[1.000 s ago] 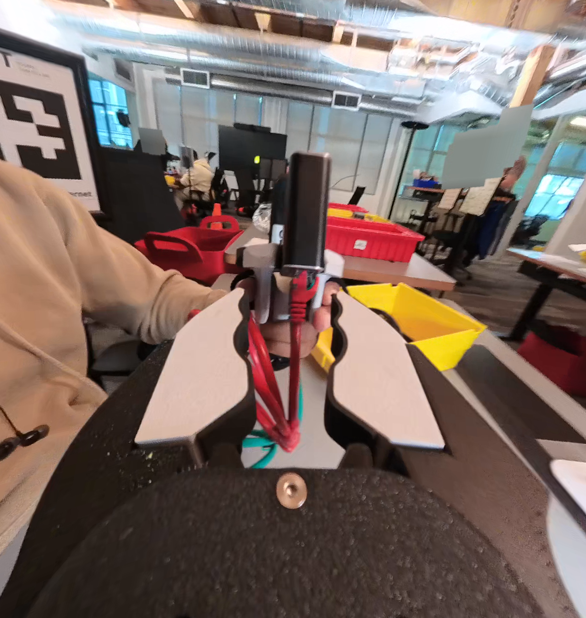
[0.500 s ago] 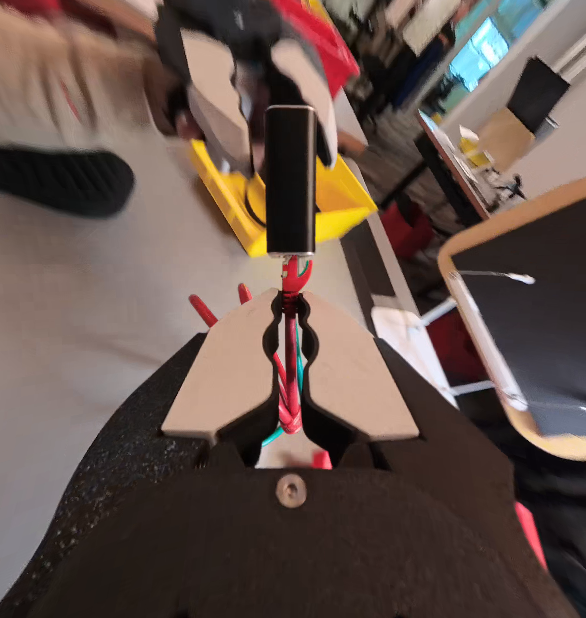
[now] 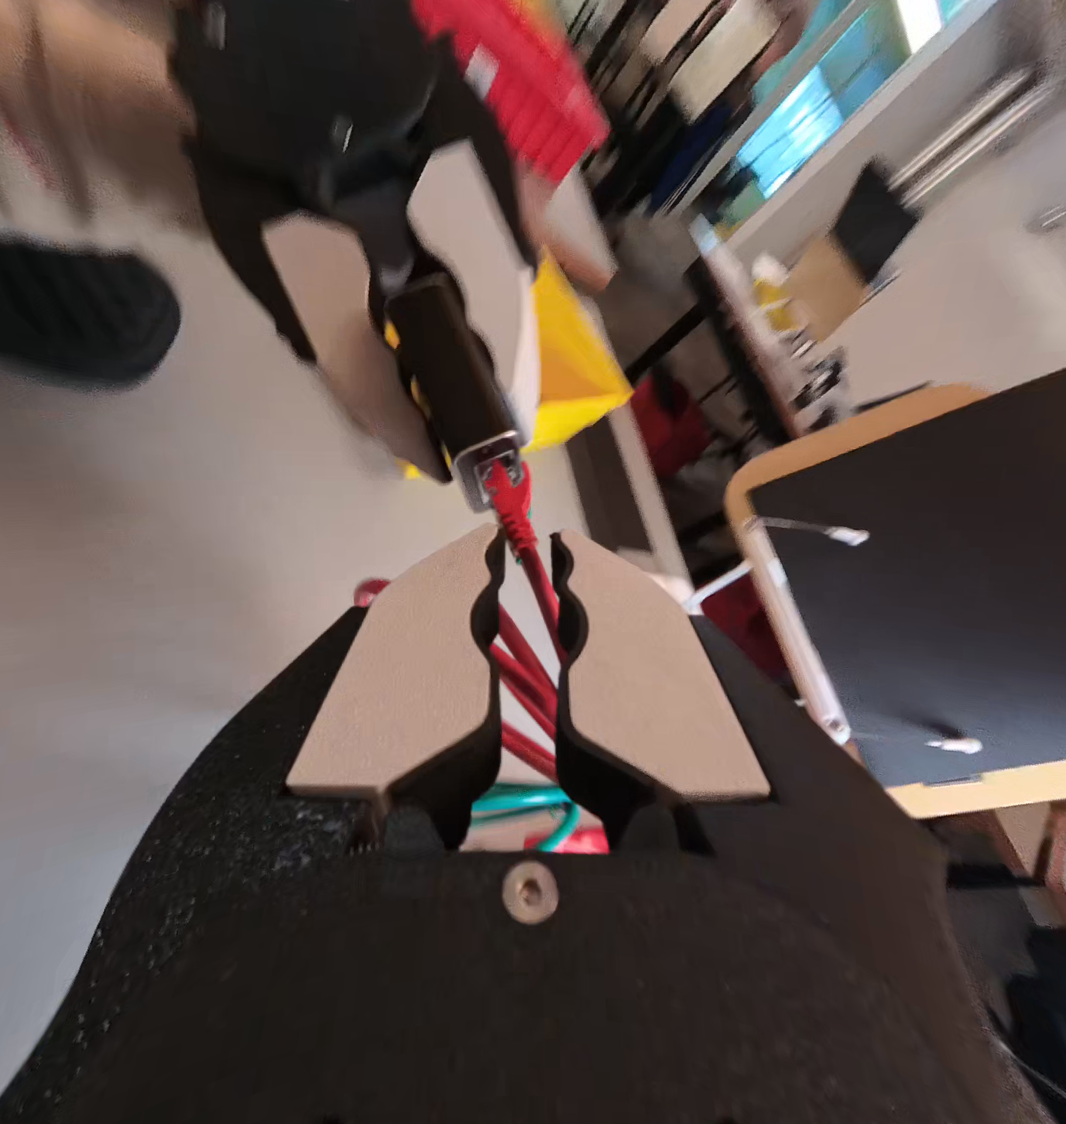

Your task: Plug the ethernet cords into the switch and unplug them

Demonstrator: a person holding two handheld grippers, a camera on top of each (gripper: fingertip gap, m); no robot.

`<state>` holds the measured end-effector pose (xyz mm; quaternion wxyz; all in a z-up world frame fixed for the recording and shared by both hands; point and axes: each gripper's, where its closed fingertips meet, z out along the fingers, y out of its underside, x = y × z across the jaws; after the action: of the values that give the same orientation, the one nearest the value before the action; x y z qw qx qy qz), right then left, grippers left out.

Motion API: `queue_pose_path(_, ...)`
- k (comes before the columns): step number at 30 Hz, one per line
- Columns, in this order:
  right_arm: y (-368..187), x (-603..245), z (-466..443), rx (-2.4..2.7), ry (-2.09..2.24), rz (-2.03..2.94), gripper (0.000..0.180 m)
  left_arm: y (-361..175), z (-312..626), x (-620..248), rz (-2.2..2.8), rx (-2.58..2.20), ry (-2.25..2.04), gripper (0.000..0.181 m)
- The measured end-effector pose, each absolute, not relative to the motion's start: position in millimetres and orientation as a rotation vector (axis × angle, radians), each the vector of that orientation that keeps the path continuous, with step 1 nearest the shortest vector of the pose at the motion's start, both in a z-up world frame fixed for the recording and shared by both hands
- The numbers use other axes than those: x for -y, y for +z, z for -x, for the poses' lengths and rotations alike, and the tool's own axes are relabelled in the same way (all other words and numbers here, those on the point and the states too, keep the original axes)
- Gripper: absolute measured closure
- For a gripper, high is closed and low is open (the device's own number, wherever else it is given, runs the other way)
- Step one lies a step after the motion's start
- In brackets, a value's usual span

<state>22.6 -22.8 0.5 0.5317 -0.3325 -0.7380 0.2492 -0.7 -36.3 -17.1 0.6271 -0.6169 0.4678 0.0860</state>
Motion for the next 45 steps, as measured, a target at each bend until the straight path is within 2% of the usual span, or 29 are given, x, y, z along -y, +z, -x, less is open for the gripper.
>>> queue_pose_path(1,20.1,26.9,-25.3,1.67,0.665,0.756,0.165,-8.8,6.9,36.6,1.387,-1.037,0.213,0.154)
queue_pose_path(4,65.4,67.5,-42.6,1.524,0.998,0.631,0.169,11.1,25.7,35.3,1.321,-0.931,0.263,0.154)
queue_pose_path(6,61.9,103.7,-43.5,1.596,1.241,0.613,0.169,19.1,35.8,33.5,1.293,-0.879,0.296,0.154)
queue_pose_path(10,0.6,129.7,-1.1,1.758,1.405,0.781,0.15,26.5,46.9,32.3,1.244,-0.831,0.364,0.154)
queue_pose_path(12,-21.0,117.0,21.6,1.704,1.485,0.933,0.134,27.3,47.6,33.4,1.229,-0.829,0.362,0.153)
queue_pose_path(16,-20.4,84.9,32.0,1.527,1.682,1.104,0.114,25.2,37.0,38.6,1.187,-0.89,0.353,0.153)
queue_pose_path(19,-1.1,73.1,24.4,1.433,1.767,1.092,0.109,22.1,23.1,42.8,1.147,-0.969,0.4,0.153)
queue_pose_path(30,4.7,66.3,19.0,1.391,1.981,1.15,0.112,22.8,-2.8,59.2,1.051,-1.061,0.384,0.153)
queue_pose_path(33,7.8,71.2,16.3,1.411,2.022,1.121,0.105,26.0,-10.6,68.5,1.02,-1.082,0.308,0.154)
queue_pose_path(38,13.7,92.2,5.7,1.402,2.436,1.044,0.096,34.7,-33.5,85.1,0.946,-1.094,0.193,0.154)
queue_pose_path(41,17.2,85.6,6.4,1.336,2.433,0.997,0.108,35.5,-32.6,83.8,0.954,-1.085,0.206,0.154)
queue_pose_path(45,22.9,69.7,8.6,1.268,2.251,0.985,0.115,36.6,-18.9,74.5,0.994,-1.025,0.195,0.154)
